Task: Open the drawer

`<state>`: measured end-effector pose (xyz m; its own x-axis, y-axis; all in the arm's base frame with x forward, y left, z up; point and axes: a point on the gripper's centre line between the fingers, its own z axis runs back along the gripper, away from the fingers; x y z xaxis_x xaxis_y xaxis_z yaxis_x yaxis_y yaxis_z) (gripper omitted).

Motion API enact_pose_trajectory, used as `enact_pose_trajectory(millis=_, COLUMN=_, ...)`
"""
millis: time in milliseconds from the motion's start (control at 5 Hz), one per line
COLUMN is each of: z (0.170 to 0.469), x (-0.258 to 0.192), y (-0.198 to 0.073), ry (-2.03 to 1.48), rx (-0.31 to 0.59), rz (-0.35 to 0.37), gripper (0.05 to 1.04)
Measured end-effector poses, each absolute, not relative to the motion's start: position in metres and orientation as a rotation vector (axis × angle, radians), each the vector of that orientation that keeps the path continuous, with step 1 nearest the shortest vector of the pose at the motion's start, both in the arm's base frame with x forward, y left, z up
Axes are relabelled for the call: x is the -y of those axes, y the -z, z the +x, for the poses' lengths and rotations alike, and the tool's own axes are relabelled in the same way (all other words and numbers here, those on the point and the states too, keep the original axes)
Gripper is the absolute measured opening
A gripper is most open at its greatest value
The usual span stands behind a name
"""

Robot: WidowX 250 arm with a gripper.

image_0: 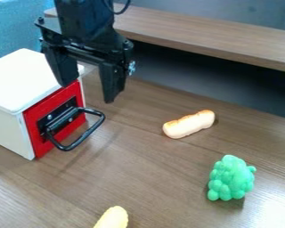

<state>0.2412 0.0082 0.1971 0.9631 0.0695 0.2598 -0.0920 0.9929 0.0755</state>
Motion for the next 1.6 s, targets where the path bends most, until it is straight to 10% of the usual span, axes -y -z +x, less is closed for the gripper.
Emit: enact_pose_trajectory(millis=1600, z=0.309, x=-0.047, y=-0.090, ry=-0.065, rx=0.093, rz=0.224, gripper=0.999)
